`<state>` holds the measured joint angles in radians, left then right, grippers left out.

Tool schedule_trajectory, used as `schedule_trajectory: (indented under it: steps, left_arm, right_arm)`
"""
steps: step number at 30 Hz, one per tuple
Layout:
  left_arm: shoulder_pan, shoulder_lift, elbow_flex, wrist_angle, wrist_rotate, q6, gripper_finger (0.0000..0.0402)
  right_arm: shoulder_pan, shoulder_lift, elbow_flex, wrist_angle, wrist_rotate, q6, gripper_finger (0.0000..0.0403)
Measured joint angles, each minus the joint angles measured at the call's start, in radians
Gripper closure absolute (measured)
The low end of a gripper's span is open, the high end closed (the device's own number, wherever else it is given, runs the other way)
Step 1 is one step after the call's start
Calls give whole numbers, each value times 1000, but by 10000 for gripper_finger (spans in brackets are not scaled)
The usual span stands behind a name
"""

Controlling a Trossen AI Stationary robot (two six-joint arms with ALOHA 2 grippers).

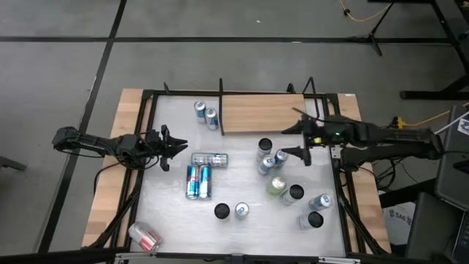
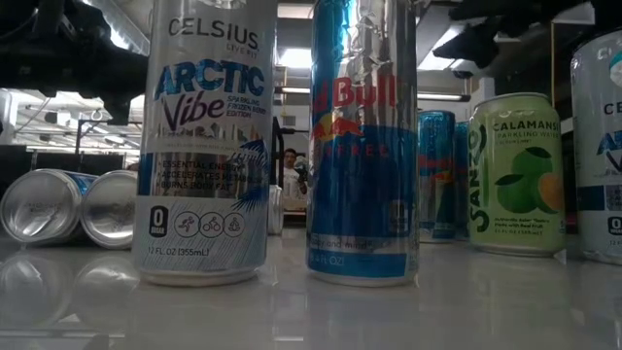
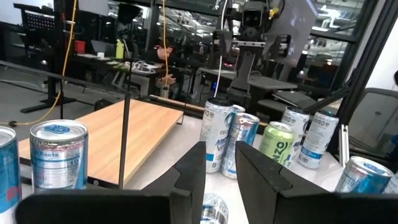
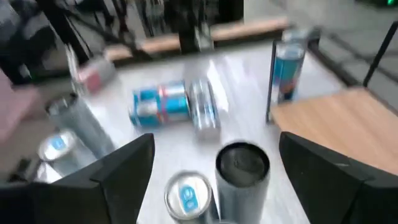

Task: Place canned beverage on shelf
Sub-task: Put the blue soda can on the shelf

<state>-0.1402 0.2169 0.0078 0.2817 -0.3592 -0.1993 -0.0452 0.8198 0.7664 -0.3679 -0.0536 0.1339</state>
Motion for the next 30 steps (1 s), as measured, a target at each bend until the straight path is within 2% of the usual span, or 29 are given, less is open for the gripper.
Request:
schedule_trajectory:
  steps: [4,8,16,30]
  left_arm:
    - [0,0,0,-2,0,7,321]
    - [0,0,0,-3,1,40,321]
    - [0,0,0,-3,1,53,321]
    - [0,0,0,-12,1,54,321]
  right_arm:
    - [0,110,140,-178,29,-80,68]
    - [0,196,208,-293,43,-168,68]
    - [0,270,216,-412,43,-226,68]
    - [0,274,216,-483,0,-318,68]
